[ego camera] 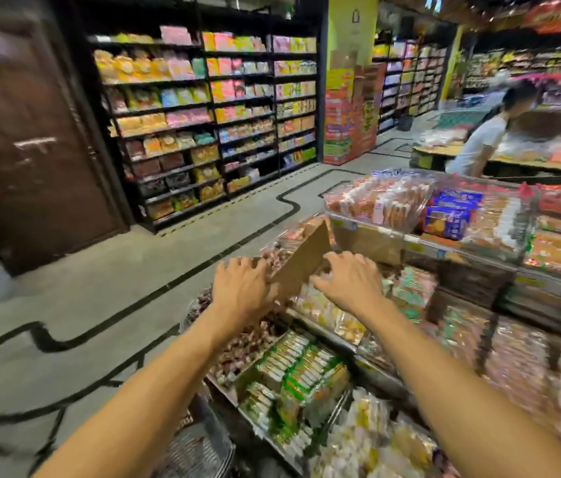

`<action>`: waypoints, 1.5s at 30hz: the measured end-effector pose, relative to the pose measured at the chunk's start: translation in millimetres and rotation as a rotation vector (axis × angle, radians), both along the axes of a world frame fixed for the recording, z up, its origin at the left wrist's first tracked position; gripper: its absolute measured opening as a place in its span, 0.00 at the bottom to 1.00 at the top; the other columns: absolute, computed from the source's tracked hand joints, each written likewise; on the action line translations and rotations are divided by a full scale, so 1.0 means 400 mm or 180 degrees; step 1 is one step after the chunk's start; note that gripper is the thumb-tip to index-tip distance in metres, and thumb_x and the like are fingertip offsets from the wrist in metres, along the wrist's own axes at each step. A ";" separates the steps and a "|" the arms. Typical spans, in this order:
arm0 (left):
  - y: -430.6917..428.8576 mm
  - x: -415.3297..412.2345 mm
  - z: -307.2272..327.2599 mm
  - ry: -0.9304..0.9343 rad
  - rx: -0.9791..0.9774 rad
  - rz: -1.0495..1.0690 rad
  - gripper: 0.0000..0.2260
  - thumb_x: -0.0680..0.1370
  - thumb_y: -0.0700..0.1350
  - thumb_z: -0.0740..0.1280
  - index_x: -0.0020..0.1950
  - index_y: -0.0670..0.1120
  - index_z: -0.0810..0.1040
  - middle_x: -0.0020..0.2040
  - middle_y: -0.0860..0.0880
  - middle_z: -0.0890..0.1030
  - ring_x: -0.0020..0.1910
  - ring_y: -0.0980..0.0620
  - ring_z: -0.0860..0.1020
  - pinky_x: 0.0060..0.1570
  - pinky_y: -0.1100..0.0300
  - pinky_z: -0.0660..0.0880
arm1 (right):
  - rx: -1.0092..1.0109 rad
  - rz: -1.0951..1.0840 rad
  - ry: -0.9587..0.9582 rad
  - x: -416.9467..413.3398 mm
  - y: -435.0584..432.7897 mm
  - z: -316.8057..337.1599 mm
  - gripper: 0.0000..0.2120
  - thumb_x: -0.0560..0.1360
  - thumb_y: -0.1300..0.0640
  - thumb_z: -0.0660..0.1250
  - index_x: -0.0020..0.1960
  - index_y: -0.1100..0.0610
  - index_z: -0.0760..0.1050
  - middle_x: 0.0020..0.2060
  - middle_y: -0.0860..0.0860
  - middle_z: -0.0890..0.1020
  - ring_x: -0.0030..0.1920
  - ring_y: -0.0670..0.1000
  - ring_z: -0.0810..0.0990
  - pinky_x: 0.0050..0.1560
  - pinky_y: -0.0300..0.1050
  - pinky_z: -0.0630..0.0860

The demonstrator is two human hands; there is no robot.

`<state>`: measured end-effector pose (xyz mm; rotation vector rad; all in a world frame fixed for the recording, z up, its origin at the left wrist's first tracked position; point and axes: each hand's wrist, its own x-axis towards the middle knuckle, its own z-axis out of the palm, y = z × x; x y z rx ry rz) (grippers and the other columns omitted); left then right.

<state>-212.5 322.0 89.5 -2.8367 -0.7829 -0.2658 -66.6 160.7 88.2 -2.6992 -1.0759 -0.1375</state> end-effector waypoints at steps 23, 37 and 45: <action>0.603 -0.635 -0.171 0.0237 -0.0283 0.1736 0.26 0.82 0.64 0.57 0.75 0.51 0.70 0.70 0.43 0.77 0.71 0.41 0.72 0.72 0.41 0.67 | -0.0243 0.1623 -0.0023 -0.523 0.837 -0.171 0.30 0.78 0.33 0.61 0.72 0.50 0.73 0.66 0.55 0.79 0.68 0.59 0.75 0.70 0.58 0.68; 0.844 -0.604 -0.531 0.0579 -0.1007 0.2311 0.25 0.83 0.62 0.56 0.73 0.49 0.72 0.66 0.41 0.80 0.67 0.39 0.76 0.68 0.45 0.69 | -0.0832 0.2164 0.0389 -0.513 1.170 -0.555 0.30 0.78 0.34 0.62 0.71 0.53 0.73 0.65 0.58 0.80 0.67 0.61 0.77 0.69 0.59 0.69; 0.909 -0.619 -0.957 0.1077 -0.1891 0.2252 0.23 0.83 0.61 0.56 0.72 0.49 0.71 0.67 0.42 0.78 0.68 0.40 0.75 0.66 0.46 0.69 | -0.1621 0.1990 0.0939 -0.502 1.251 -0.976 0.29 0.78 0.35 0.62 0.70 0.53 0.72 0.63 0.59 0.79 0.65 0.62 0.77 0.68 0.60 0.72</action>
